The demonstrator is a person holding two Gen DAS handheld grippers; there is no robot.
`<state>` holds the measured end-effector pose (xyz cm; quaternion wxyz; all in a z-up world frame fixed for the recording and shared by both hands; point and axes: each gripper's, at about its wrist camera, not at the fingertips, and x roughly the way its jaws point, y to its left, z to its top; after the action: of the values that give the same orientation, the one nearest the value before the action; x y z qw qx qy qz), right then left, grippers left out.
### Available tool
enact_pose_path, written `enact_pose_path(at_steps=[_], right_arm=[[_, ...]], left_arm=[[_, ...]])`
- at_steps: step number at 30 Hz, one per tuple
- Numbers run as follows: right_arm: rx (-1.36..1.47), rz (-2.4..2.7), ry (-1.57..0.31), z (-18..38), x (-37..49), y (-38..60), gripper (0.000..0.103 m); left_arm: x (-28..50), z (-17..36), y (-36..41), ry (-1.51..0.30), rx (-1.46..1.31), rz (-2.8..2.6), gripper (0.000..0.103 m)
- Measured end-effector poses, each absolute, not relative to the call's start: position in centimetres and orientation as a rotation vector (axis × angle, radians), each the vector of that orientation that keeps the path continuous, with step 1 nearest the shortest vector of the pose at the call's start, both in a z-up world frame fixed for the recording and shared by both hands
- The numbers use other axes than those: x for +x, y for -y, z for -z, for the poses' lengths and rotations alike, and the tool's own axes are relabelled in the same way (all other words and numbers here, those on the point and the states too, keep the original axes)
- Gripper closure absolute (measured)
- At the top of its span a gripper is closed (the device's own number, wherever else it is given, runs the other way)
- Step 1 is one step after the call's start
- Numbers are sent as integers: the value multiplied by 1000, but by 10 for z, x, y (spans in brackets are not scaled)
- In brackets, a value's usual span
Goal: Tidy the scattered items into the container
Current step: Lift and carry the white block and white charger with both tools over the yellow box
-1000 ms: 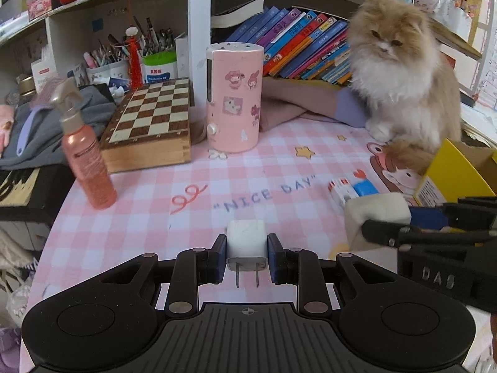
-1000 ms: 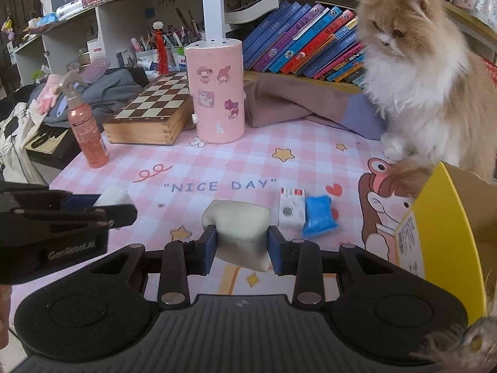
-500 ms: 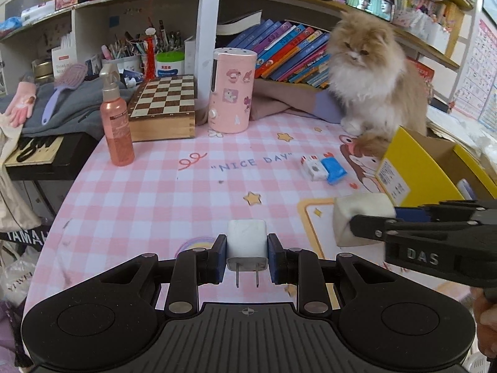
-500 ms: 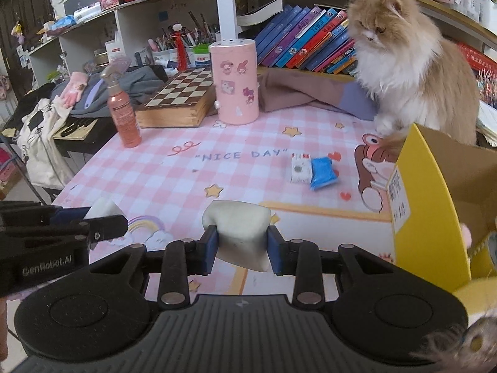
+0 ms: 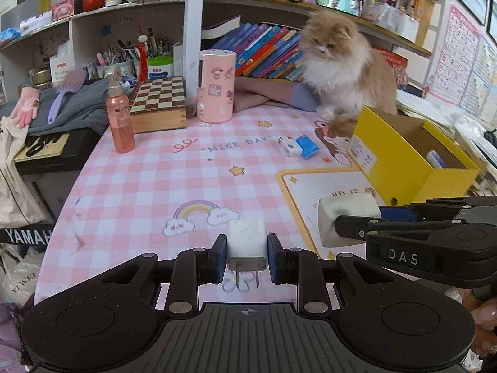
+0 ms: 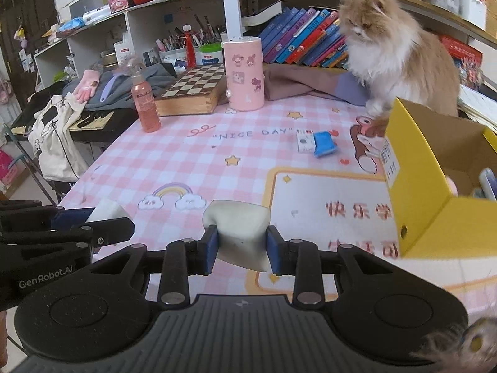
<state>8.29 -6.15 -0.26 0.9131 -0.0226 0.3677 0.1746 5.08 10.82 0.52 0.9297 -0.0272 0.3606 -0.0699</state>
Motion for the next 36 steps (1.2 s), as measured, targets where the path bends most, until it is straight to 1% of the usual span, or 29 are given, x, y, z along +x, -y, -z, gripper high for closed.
enact_pose_path(at_steps=[8, 15, 36], right_arm=[[-42, -299, -796, 10, 45, 78, 73], [-24, -215, -822, 13, 23, 110, 73], [142, 156, -840, 19, -15, 272, 73]], left_arm=[[28, 0, -91, -758, -44, 221, 78], [22, 2, -59, -768, -16, 320, 78], [41, 11, 117, -804, 159, 723, 78]])
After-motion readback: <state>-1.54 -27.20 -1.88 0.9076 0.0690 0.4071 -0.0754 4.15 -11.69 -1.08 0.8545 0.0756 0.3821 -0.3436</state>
